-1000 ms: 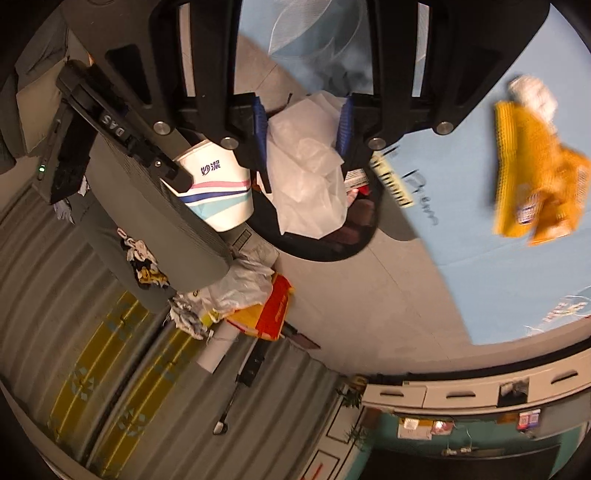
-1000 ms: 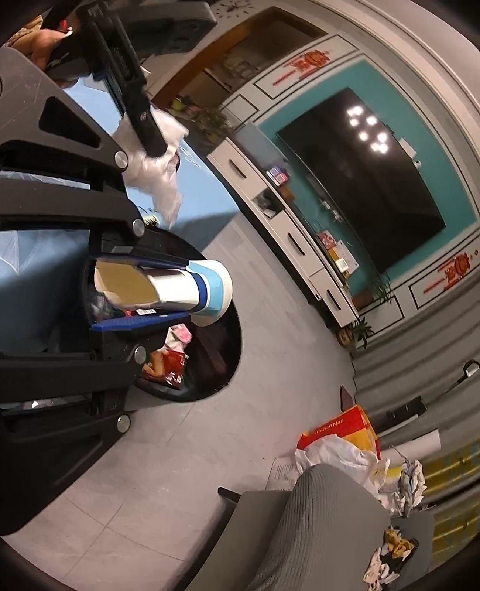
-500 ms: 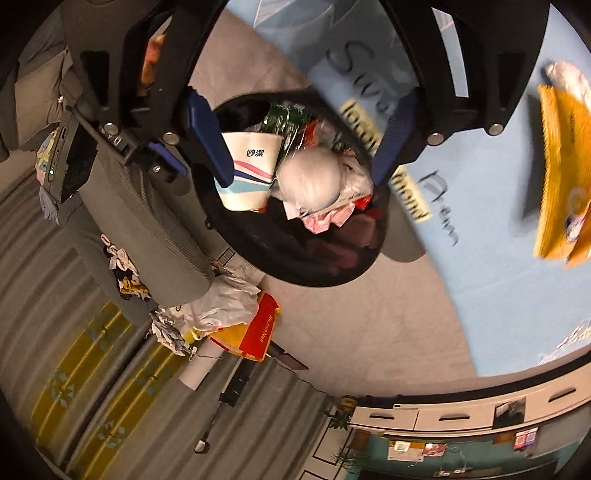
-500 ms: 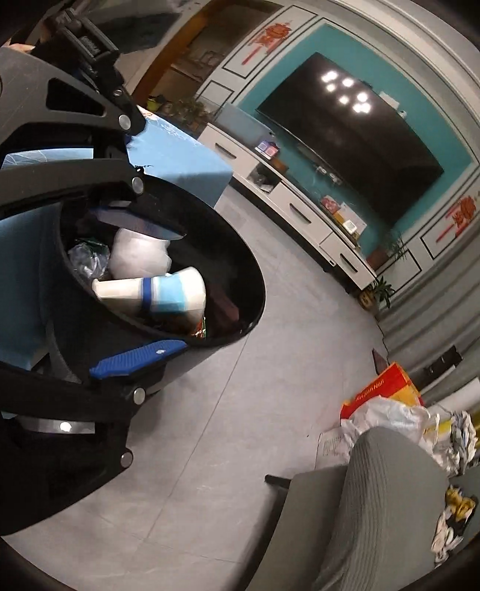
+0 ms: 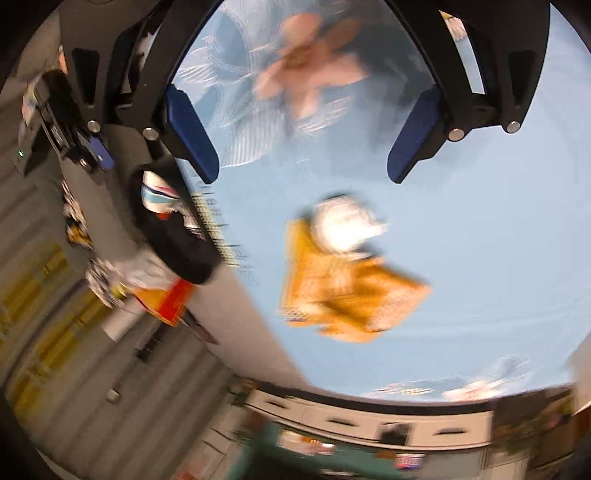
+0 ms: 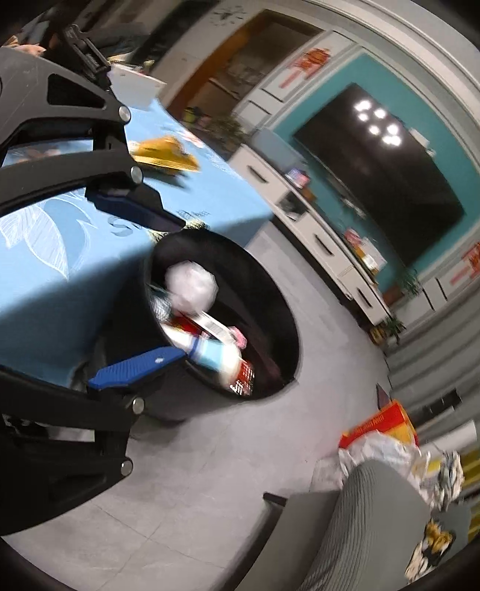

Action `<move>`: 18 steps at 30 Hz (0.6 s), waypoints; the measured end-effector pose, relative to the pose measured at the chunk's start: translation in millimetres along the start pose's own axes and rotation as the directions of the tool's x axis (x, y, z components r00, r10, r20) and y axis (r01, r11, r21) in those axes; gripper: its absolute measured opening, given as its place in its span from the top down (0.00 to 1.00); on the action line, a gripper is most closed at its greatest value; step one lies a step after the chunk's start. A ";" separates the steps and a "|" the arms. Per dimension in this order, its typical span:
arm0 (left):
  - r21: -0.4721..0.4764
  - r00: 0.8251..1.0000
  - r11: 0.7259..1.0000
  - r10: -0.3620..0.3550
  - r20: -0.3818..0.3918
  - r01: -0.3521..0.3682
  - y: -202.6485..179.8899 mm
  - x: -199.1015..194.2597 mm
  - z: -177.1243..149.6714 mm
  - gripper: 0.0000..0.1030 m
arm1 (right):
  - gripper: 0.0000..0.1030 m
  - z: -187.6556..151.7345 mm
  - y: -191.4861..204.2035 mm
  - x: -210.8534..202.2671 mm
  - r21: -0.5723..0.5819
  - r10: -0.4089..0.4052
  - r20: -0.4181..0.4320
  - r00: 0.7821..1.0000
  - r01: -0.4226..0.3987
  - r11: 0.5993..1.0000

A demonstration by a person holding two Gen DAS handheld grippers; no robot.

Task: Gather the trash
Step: 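Carry the tissue and cup over the black bin and open both tools, then grasp the white crumpled tissue with the left tool while the right tool grasps the yellow chip bag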

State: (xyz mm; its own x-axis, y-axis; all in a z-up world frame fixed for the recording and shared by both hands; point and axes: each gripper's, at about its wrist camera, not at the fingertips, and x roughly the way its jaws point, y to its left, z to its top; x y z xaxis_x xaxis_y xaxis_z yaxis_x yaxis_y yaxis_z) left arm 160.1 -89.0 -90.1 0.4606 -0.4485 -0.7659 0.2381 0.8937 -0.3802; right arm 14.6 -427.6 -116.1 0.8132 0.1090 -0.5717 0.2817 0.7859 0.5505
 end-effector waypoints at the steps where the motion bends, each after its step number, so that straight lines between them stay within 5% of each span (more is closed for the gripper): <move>1: -0.033 1.000 0.999 0.014 -0.003 -0.014 12.9 -4.4 -3.7 0.10 | 0.36 -3.5 7.0 3.3 -0.011 0.009 -0.020 1.000 -0.010 1.000; 6: -0.122 0.999 0.992 0.033 -0.006 -0.033 46.9 -17.4 -18.8 0.10 | 0.36 -25.0 45.7 24.6 -0.059 0.067 -0.127 0.990 -0.075 0.995; 18: -0.044 0.999 0.999 0.023 0.026 -0.022 48.0 -6.2 -20.1 0.12 | 0.36 -32.9 97.4 53.5 -0.148 0.077 -0.191 0.978 -0.106 0.983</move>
State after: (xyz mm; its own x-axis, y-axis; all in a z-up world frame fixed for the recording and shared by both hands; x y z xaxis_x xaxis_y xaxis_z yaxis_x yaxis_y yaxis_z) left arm 151.6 -43.1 -114.0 0.4877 -0.4281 -0.7609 0.1907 0.9027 -0.3857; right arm 68.9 -325.2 -113.1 0.7199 0.2837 -0.6334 0.1153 0.8510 0.5123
